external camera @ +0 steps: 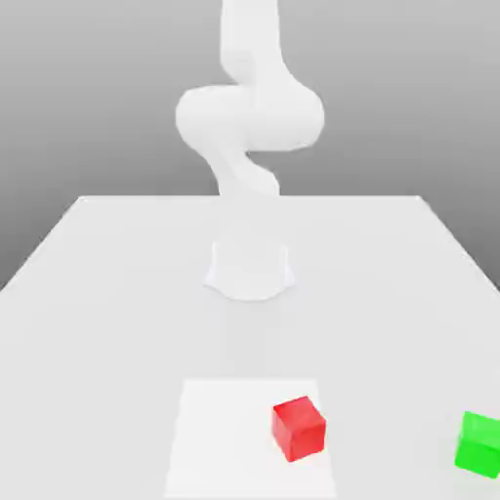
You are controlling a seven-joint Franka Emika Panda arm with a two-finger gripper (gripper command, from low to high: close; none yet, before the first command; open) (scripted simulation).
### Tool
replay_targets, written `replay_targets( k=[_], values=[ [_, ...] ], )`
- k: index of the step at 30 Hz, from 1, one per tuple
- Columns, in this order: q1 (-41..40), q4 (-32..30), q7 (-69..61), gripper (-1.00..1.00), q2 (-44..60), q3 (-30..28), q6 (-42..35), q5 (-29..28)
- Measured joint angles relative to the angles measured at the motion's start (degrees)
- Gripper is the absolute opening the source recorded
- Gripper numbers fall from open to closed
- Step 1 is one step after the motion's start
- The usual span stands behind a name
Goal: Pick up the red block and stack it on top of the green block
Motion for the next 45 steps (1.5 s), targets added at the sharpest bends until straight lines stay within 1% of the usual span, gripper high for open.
replay_targets(
  k=[8,15,21,27,28,35,41,45],
  values=[
    [3.75,-6.65,-5.78,0.00,16.99,-0.93,8.45,0.80],
    [5.91,-12.35,-10.64,0.00,31.53,-0.57,15.70,1.36],
    [7.29,-17.24,-13.62,0.00,43.96,0.17,21.92,0.18],
    [7.27,-16.51,-14.04,0.00,56.41,0.25,31.79,-0.14],
    [7.17,-16.32,-13.93,-1.00,57.73,0.33,32.88,-0.27],
    [7.10,-16.34,-13.85,-1.00,57.68,0.40,32.83,-0.38],
    [7.33,-17.42,-13.77,-1.00,47.27,0.83,23.50,-0.46],
    [12.80,-10.22,-12.08,-1.00,49.16,5.38,18.02,-2.21]
  ],
)
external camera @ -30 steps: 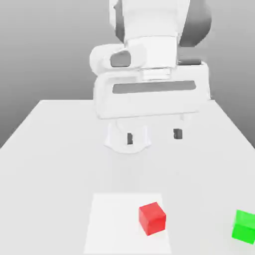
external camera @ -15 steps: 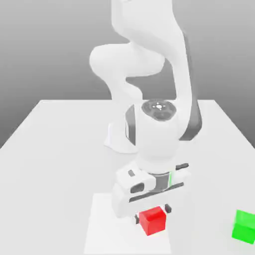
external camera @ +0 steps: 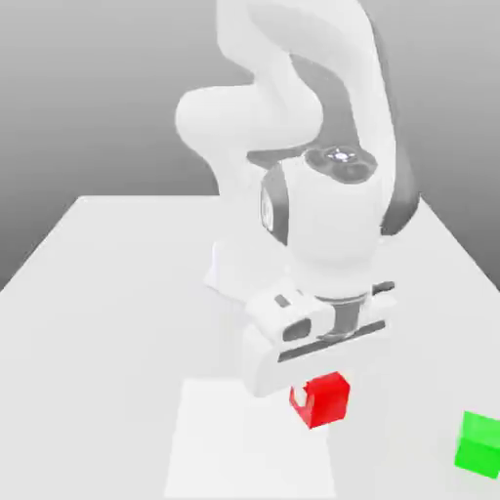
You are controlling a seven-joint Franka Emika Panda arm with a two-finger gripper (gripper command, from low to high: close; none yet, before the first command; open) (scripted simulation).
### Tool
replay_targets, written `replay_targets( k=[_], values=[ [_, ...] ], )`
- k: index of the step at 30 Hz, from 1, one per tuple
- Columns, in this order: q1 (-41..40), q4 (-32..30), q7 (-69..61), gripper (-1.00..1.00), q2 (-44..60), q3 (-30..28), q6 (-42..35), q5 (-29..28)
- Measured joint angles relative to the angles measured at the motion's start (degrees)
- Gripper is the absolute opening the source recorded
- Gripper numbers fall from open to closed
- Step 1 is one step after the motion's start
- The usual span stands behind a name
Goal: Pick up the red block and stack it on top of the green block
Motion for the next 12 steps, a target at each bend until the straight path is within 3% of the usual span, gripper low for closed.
replay_targets(
  k=[5,8,9,12],
  values=[
    [6.96,9.31,2.28,-1.00,4.22,5.72,-5.25,-2.38],
    [8.96,10.97,3.97,-1.00,9.84,5.24,-1.38,-4.64],
    [9.47,11.17,4.47,1.00,11.72,4.75,0.28,-5.33],
    [9.47,11.17,4.47,1.00,11.72,4.75,0.28,-5.33]
  ],
)
